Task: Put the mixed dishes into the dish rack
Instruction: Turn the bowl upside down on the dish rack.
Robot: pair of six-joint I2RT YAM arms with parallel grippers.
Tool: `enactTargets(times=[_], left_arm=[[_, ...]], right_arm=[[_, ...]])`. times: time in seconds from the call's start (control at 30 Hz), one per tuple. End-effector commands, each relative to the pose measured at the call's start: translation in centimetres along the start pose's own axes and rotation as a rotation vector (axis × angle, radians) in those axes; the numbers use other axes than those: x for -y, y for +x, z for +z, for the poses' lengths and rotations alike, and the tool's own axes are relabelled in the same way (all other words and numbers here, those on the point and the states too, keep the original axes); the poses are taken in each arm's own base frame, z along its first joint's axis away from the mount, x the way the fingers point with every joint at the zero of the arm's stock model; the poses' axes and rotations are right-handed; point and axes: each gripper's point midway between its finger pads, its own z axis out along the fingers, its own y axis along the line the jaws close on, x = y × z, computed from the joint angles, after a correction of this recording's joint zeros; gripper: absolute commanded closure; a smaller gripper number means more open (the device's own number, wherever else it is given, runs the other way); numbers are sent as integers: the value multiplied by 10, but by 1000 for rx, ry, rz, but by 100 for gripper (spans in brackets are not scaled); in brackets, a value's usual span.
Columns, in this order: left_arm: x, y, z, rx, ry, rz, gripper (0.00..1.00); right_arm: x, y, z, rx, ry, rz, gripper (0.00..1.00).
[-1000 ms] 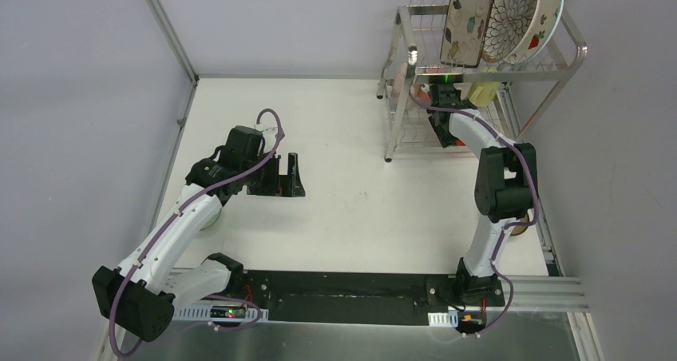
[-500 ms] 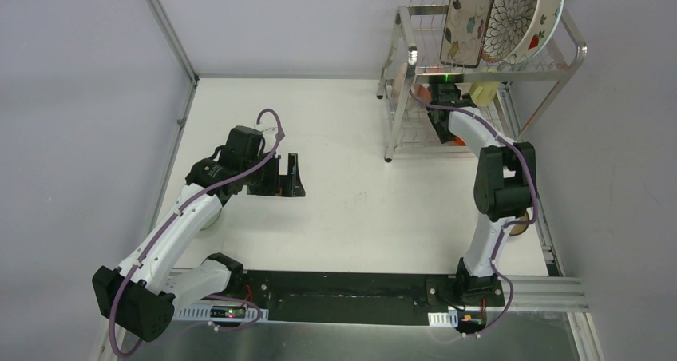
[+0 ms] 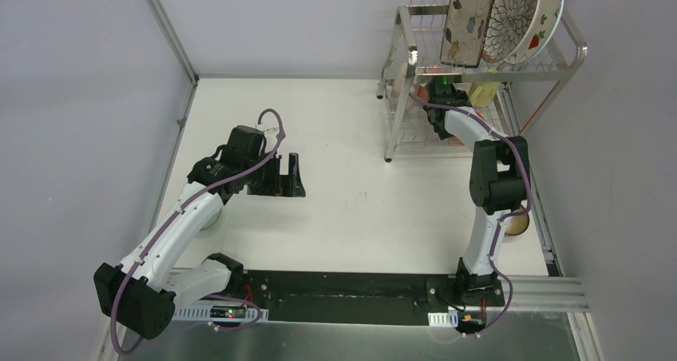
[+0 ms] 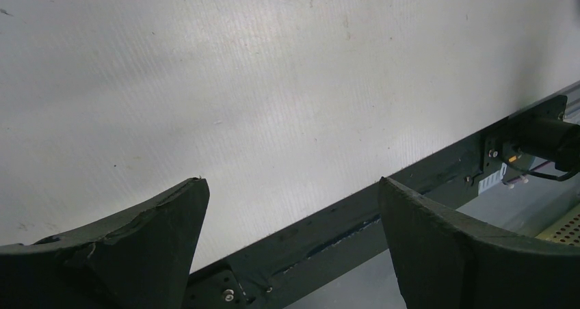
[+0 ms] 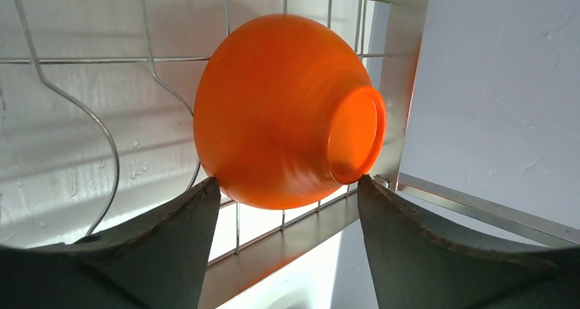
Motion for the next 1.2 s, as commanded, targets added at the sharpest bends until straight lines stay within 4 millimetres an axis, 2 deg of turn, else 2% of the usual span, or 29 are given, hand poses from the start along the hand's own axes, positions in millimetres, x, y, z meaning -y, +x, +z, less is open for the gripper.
enactTargets(times=[0.0,0.27,0.63,0.83,1.0,1.17], left_arm=[[1,-3,2,11,9,14,1],[1,-1,5,-4,15,9,1],[0,0,9,-21,15,5,1],[0,0,8,-18,13,5,1],[-1,0,8,-17,10,6,1],[-1,0,8,-18,7,5,1]], right_arm=[[22,-7,5,18,75,46,26],[38,7,15,-25,108,102,25],[40,14,21,-52,104,128,31],[41,18,10,-62,78,165,36],[49,23,11,-51,82,216,41],[43,20,5,-37,37,239,44]])
